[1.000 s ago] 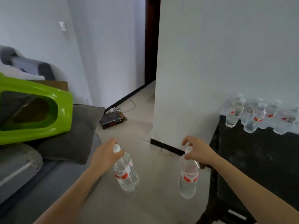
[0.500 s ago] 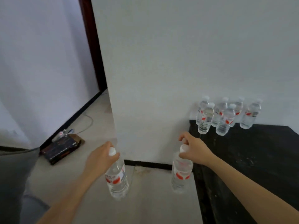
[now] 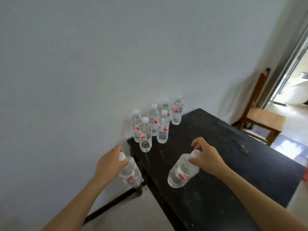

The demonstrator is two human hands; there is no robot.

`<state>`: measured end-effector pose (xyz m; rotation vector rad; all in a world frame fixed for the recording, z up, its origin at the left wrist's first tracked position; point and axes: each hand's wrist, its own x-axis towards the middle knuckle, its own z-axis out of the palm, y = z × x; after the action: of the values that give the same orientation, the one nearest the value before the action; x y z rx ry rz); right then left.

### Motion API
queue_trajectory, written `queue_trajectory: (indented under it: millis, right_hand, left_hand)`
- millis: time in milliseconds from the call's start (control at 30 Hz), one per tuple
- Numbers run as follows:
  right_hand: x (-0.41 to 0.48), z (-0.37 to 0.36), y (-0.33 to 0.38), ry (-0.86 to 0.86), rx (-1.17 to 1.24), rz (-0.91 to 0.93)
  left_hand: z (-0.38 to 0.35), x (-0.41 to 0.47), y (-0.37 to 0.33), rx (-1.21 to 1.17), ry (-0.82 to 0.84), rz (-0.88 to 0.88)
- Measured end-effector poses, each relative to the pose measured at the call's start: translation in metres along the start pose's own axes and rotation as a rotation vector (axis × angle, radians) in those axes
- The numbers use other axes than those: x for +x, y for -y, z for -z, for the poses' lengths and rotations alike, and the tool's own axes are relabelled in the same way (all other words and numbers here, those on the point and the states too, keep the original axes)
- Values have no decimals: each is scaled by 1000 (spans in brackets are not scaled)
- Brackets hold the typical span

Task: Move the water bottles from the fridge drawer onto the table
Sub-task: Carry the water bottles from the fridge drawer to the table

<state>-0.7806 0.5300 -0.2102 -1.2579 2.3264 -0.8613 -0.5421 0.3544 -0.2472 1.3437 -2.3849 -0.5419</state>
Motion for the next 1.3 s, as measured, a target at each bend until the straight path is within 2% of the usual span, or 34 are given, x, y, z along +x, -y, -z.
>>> queue_trajectory:
  millis: [133, 233, 333, 533, 767, 1100, 1300]
  right_hand:
    - [25, 26, -38, -45, -68, -75]
    - [43, 48, -71, -145, -50, -205]
    - [56, 64, -91, -272, -10, -289]
    - [75, 74, -114, -376, 58, -337]
    - [107, 71, -110, -422, 38, -397]
    - [154, 71, -85, -577, -68, -458]
    - [157, 70, -80, -570, -119, -451]
  left_hand:
    - [-43, 46, -47, -125, 194, -73]
    - [-68, 74, -86, -55, 279, -196]
    - [-81, 96, -117, 12, 299, -298]
    - [-101, 138, -146, 10, 337, -390]
    - [-112, 197, -167, 36, 390, -578]
    - [-126, 301, -189, 74, 436, -844]
    - [-140, 351, -199, 143, 440, -884]
